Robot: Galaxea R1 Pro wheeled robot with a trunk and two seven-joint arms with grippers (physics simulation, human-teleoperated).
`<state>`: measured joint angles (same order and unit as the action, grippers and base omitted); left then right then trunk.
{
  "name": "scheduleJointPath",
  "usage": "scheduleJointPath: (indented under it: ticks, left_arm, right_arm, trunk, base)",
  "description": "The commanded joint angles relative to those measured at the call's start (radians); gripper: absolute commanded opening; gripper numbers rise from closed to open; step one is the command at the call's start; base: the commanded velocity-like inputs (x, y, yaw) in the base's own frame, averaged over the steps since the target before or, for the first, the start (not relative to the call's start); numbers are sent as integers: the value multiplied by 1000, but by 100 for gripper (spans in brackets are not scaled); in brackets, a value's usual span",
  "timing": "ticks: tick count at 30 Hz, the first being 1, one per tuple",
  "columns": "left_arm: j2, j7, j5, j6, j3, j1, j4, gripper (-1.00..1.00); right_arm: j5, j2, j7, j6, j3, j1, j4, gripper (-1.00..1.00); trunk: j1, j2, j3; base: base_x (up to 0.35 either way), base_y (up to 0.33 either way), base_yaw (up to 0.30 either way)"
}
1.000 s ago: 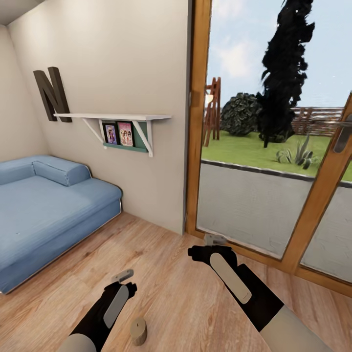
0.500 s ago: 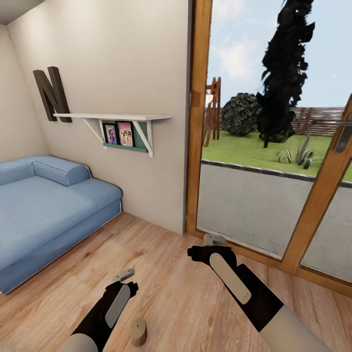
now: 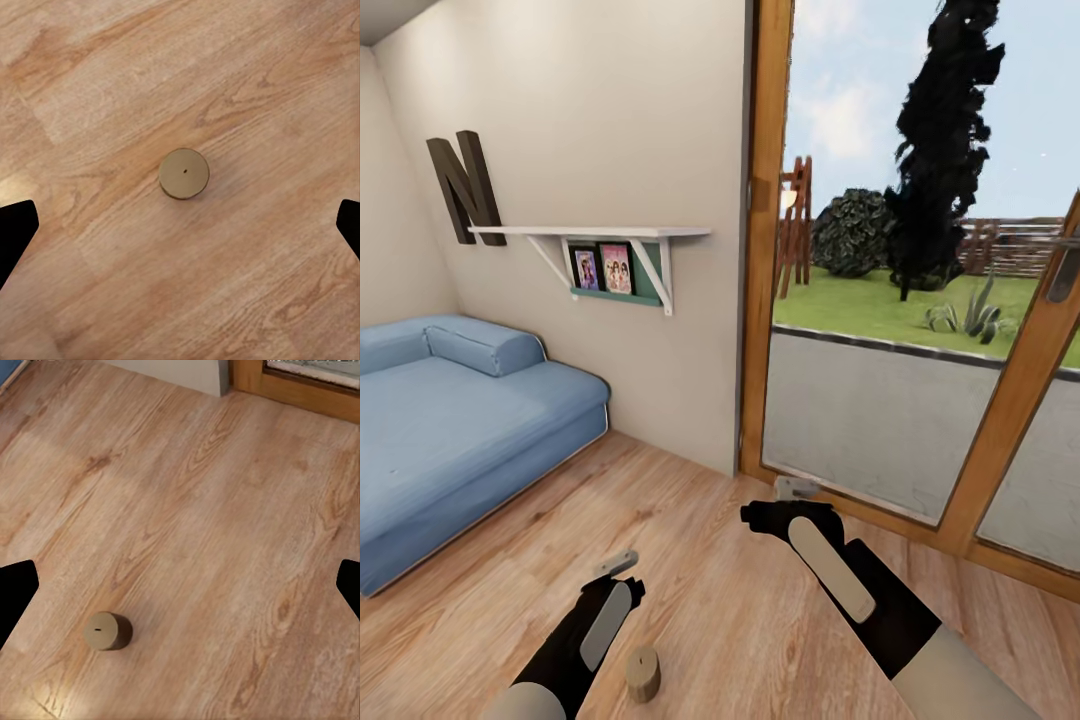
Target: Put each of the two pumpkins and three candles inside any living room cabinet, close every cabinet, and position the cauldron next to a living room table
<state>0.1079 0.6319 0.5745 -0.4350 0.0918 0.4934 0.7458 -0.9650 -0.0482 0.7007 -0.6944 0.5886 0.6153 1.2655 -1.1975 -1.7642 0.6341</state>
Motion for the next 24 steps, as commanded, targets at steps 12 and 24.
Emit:
scheduleJointPath:
  ticks: [12, 24]
  left_arm:
    - [1, -4, 8, 5, 6, 1, -8, 100]
    - [1, -6, 8, 5, 29, 1, -8, 100]
  right_arm:
    - [-7, -12, -21, -81, 19, -34, 270, 100]
    - [-9, -12, -22, -90, 15, -35, 273, 100]
  trunk:
    - [-46, -85, 39]
    - [-92, -169, 76]
  base:
    - [0, 0, 0]
    - [0, 0, 0]
